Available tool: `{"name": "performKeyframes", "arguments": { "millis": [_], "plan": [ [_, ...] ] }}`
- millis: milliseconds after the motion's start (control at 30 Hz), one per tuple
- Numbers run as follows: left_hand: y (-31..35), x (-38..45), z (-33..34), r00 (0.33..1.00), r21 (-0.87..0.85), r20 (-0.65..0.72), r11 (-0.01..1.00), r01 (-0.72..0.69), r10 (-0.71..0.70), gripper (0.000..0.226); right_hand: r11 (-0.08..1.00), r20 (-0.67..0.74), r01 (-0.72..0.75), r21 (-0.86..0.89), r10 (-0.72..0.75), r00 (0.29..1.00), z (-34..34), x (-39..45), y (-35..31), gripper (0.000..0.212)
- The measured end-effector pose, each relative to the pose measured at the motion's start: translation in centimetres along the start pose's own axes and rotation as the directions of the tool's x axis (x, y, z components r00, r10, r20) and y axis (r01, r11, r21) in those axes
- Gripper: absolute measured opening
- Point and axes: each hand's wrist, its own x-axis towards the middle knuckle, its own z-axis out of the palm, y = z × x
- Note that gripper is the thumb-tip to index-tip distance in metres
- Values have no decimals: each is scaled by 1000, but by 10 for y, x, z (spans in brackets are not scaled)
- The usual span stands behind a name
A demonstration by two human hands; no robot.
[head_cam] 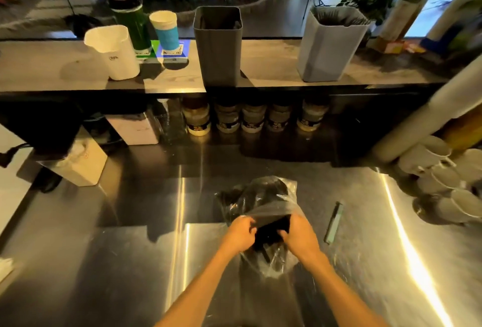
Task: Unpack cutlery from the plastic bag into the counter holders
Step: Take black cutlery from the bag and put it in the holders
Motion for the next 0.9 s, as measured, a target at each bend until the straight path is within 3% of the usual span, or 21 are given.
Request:
{"name": "performKeyframes", "arguments": {
  "millis": [133,300,367,467,633,700,767,833,900],
  "plan": [
    [-3,-6,9,973,-10,-226,999,31,-33,42,996,-43,-94,-11,93,995,18,2,-6,73],
    [1,-11,5,963,-104,-268,993,-55,26,40,978,-123,-202,52,207,971,40,-1,-8,88],
    [1,-13,2,962,-153,-273,986,-66,22,38,970,-88,-228,83,235,968,43,0,-4,73],
    [0,-17,-2,963,-174,-267,982,-73,24,36,971,11,-241,-14,241,971,34,5,1,36],
    [3,-19,-3,971,-221,-238,973,-57,3,45,978,106,-196,-68,203,973,16,13,-4,24],
    [4,-20,-3,975,-227,-223,973,-51,-1,45,966,180,-221,137,195,964,14,14,-10,17],
    [7,-21,-3,976,-230,-216,972,-48,-3,44,844,276,-304,442,194,941,8,11,-20,19],
    [7,-21,-3,976,-229,-216,972,-48,-2,41,737,342,-390,552,226,912,-1,7,-26,30],
    [8,-23,-3,978,-236,-211,970,-50,-1,40,655,438,-452,606,199,876,-10,2,-27,27]
  ]
}}
